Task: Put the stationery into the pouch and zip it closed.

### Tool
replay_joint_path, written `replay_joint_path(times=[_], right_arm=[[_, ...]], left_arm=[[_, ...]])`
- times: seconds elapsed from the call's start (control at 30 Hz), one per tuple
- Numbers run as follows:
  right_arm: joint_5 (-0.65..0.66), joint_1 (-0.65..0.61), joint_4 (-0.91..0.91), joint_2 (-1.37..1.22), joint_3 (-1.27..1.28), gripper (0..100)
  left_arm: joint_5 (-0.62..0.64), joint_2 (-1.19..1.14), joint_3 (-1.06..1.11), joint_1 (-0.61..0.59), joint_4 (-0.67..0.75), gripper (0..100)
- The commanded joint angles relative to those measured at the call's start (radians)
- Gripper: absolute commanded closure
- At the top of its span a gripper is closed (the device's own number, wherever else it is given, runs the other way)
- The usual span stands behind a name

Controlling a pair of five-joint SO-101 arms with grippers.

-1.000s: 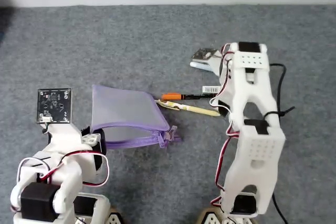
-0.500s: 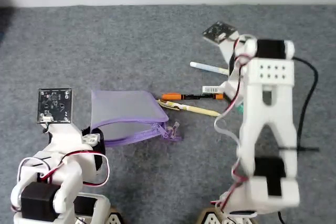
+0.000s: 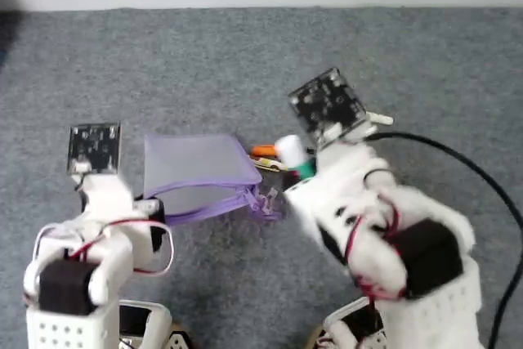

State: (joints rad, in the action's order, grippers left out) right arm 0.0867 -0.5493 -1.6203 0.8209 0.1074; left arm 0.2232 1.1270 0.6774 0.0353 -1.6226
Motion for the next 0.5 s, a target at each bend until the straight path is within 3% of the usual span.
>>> replay_joint_path(times=[0.0, 0.23, 0.47], right_arm=[[-0.110, -0.116, 0.116, 0.035, 0.000, 99.1], [-0.227, -0.255, 0.380, 0.016, 0.002, 99.1], [-0.233, -0.262, 0.642, -0.039, 0.097, 99.0]], left_arm=[[0.040, -0.092, -0.107, -0.008, 0.041, 97], [0.071, -0.196, -0.217, -0.002, 0.035, 97], [0.072, -0.262, -0.288, -0.006, 0.035, 97]])
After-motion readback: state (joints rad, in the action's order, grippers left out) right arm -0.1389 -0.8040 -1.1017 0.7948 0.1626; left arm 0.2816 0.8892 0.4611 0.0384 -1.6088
